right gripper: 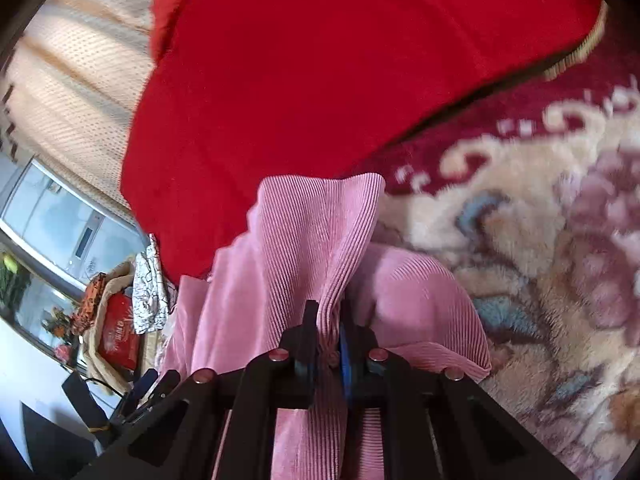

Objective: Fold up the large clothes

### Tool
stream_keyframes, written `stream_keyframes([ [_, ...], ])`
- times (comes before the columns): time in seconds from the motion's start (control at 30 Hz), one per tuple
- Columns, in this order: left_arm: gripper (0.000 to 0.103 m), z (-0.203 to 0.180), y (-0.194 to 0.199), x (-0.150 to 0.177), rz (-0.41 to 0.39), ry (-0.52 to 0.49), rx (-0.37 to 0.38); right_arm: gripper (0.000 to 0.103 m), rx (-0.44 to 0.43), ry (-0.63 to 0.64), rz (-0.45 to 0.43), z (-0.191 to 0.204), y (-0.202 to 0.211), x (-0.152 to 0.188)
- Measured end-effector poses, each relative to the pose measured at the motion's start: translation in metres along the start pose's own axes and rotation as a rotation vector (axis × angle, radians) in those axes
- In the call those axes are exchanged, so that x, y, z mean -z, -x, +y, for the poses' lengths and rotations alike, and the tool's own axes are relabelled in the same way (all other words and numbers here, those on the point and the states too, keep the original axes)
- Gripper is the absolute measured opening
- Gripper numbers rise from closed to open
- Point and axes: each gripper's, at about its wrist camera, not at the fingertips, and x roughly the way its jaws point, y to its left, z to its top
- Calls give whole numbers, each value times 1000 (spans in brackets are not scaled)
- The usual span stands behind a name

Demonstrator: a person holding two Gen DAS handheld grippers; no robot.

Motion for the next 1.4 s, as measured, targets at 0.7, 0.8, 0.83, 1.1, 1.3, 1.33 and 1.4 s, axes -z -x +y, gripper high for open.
stream_keyframes([
  [0.7,87,20,-7,-3,14,81,-72,7,263,85,-198,23,46,22],
  [0.8,87,16,-15,1,49,50,-104,6,283,68,-150,13,44,19],
  [0.83,87,13,-23,3,88,24,-116,6,288,39,-114,5,39,20],
  [1.1,87,13,-17,5,73,24,-108,11,57,-60,-170,5,75,16],
  [1.3,87,28,-25,4,83,47,-230,11,31,81,-52,44,48,26],
  [1.33,87,31,-36,7,135,47,-234,11,46,93,-18,45,40,29],
  [1.4,88,33,-52,13,210,46,-205,11,103,92,135,38,6,37],
])
